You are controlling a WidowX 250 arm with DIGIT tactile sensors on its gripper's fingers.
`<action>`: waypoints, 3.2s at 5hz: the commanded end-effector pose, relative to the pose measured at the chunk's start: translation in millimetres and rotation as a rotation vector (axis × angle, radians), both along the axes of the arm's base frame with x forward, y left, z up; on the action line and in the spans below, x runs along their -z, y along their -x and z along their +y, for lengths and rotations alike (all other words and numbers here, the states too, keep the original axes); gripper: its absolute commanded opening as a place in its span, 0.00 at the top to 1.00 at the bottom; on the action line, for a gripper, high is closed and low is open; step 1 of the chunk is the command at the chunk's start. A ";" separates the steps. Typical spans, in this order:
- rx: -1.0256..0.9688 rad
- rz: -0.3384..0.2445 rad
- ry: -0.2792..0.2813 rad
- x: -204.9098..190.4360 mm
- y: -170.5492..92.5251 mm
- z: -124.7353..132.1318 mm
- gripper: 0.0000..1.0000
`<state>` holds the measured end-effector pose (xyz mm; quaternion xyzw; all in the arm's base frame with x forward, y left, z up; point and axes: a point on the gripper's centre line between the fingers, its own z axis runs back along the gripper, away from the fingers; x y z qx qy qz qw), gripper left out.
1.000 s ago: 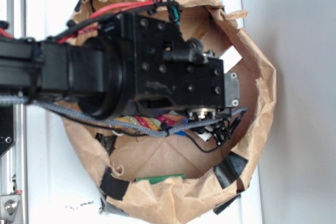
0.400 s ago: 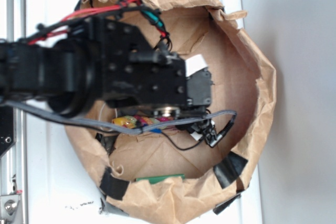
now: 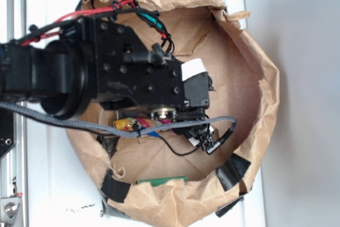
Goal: Grab the multicolored rope.
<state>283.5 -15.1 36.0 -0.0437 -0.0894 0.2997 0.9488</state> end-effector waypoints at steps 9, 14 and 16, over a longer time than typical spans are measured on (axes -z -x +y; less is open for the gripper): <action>-0.004 -0.047 -0.020 -7.5 -20.6 -14.5 0.00; -0.048 -0.052 -0.080 30.1 -32.1 -13.3 1.00; -0.047 -0.062 -0.065 26.0 -29.5 -11.6 1.00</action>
